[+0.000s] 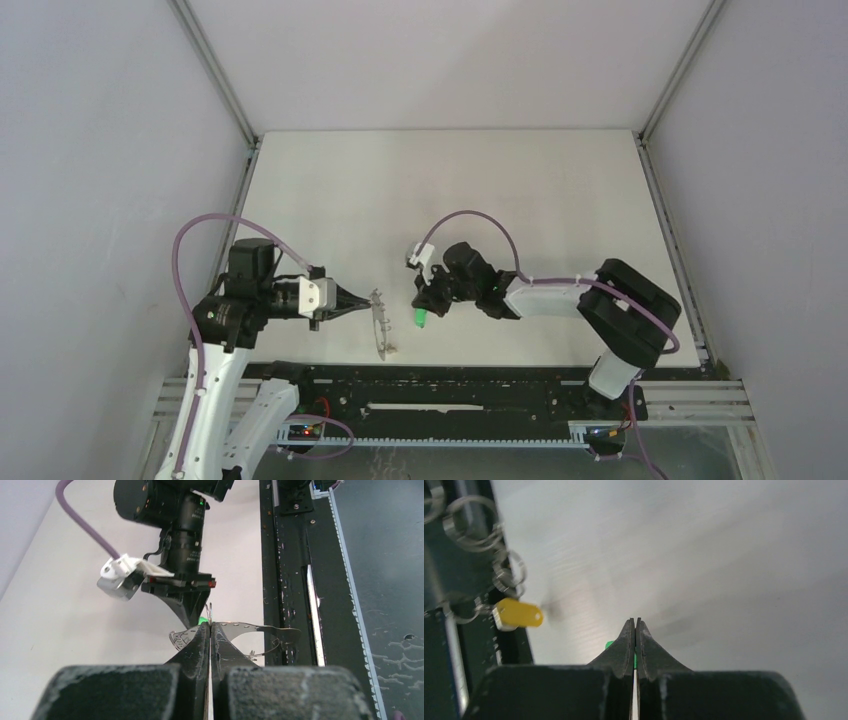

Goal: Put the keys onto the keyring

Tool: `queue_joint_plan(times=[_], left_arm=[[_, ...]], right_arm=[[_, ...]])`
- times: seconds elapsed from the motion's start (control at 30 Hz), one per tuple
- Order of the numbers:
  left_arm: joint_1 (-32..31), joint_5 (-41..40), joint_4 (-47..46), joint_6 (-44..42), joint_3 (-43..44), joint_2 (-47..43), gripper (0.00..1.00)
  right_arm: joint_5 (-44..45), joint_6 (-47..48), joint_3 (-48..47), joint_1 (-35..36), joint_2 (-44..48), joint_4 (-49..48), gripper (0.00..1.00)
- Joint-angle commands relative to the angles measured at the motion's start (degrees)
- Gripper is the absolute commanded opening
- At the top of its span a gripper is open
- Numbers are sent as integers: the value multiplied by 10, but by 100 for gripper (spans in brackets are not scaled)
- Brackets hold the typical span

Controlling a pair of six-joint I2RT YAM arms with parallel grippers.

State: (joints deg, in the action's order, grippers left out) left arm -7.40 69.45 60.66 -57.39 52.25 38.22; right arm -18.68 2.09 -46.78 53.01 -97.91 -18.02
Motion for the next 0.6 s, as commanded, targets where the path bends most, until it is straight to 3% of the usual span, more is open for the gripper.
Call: queue_joint_plan(times=[0.0,0.33,0.57], left_arm=[[-3,28,-16,5,-10,5,0],[-2,51,-16,3,-26,7,0],[-45,74,-13,13,-33,-4,0]], right_arm=[[-93,27,30,-1,67,-41,0],[-364,-19,40,-38,159,-82,0],[-537,17,-13,-61,234,18,0]])
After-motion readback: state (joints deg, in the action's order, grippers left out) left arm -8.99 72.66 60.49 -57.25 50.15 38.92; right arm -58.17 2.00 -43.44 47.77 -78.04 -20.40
